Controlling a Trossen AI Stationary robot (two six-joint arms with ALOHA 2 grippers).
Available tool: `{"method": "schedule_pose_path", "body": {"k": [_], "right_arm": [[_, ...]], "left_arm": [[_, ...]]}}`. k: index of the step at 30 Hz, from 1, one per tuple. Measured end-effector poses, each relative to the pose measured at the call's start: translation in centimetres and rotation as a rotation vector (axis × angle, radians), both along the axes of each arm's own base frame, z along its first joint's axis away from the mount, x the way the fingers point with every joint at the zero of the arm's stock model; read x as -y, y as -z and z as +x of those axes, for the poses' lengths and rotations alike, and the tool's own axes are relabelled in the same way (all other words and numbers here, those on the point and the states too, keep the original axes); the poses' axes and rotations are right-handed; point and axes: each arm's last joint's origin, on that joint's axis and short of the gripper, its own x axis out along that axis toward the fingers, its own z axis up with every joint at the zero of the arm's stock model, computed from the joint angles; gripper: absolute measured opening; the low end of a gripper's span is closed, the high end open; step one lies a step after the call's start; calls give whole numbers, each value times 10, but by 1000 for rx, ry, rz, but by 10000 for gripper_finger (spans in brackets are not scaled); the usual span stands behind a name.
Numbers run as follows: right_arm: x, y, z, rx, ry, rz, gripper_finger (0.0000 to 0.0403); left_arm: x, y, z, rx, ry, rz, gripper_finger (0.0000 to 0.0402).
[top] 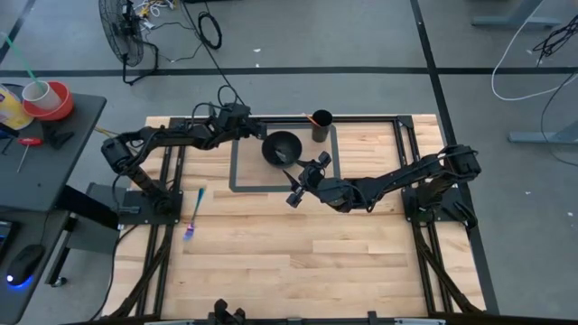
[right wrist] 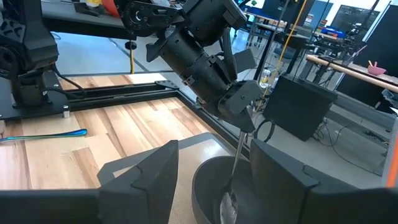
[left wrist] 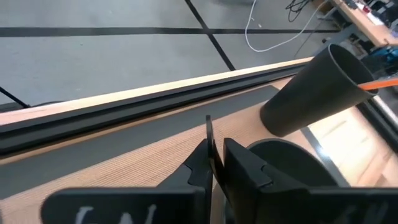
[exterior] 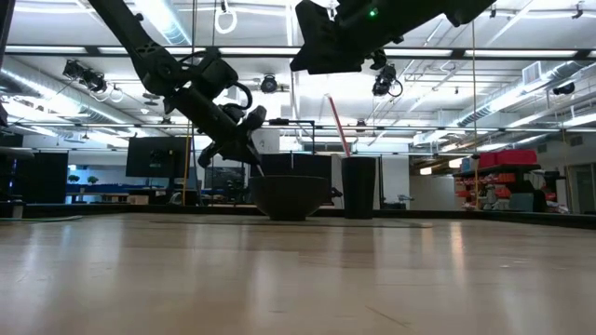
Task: Pick & Place Utensil
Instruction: Put the black spoon into the black bowl
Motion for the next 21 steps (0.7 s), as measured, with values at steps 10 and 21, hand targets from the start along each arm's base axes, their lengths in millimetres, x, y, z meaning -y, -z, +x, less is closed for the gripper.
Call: {"method": "schedule_pose_path", "body": {"k": [10, 21], "right_arm": [[0, 0, 0, 0, -1, 0, 201], [0, 0, 0, -5, 0, -1, 201]], "left_arm": [[0, 1, 0, -44, 31, 37, 108], [0, 3, -2, -107, 66, 66, 147]]}}
